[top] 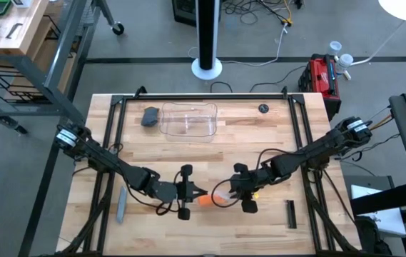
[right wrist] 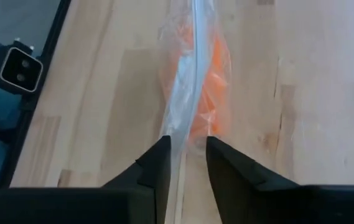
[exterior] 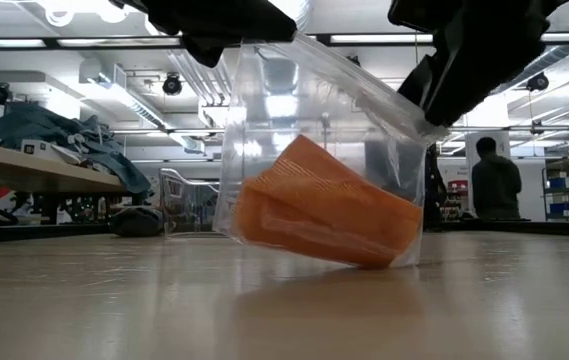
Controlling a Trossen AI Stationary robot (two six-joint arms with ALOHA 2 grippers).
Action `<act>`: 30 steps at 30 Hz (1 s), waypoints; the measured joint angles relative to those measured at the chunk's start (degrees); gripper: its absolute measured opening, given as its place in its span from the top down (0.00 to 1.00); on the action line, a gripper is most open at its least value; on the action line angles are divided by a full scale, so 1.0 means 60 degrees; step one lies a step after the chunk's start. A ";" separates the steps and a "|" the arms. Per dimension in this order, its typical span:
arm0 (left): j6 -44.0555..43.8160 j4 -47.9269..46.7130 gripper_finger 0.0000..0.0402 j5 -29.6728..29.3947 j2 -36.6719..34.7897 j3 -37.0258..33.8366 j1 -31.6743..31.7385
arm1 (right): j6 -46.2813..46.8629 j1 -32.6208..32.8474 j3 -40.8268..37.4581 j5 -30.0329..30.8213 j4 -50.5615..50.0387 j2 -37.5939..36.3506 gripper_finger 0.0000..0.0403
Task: Roll bandage
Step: Put the zip bag into the transparent bin
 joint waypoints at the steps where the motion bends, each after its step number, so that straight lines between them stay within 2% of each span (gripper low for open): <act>1: 0.0000 -0.0003 1.00 0.0000 0.0000 0.0000 0.0000 | -0.0004 0.0000 0.0000 0.0054 -0.0113 0.0010 0.90; 3: 0.0000 -0.0005 1.00 0.0000 0.0000 0.0000 0.0000 | -0.0068 0.0041 0.0000 0.0268 -0.0357 0.0023 0.97; 7: 0.0021 -0.0011 1.00 -0.0170 0.0000 0.0000 0.0000 | 0.0112 0.0044 0.0001 0.0567 -0.1146 -0.0025 0.95; 10: 0.0187 -0.0018 1.00 -0.0855 0.0000 0.0000 -0.0002 | 0.0287 0.0048 0.0000 0.0823 -0.1468 -0.0308 0.93; 14: 0.0379 0.0007 1.00 -0.1902 0.0000 0.0000 -0.0007 | 0.0562 0.0127 -0.0011 0.1951 -0.2148 -0.1111 0.92; 18: 0.0545 0.0238 1.00 -0.2891 0.0000 0.0000 -0.0025 | 0.0603 0.0399 -0.0269 0.3359 -0.2178 -0.2481 0.91; 22: 0.0546 0.0708 1.00 -0.3751 -0.0007 0.0000 -0.0040 | 0.0572 0.0825 -0.1121 0.4287 -0.0987 -0.3866 0.89; 26: 0.1410 0.1867 1.00 -0.3740 -0.0027 0.0000 -0.0142 | 0.0504 0.1068 -0.2435 0.4302 0.1294 -0.4699 0.87; 30: 0.2661 0.3031 1.00 -0.3490 -0.0040 0.0000 -0.0348 | 0.0103 0.1209 -0.3829 0.4299 0.3876 -0.4738 0.82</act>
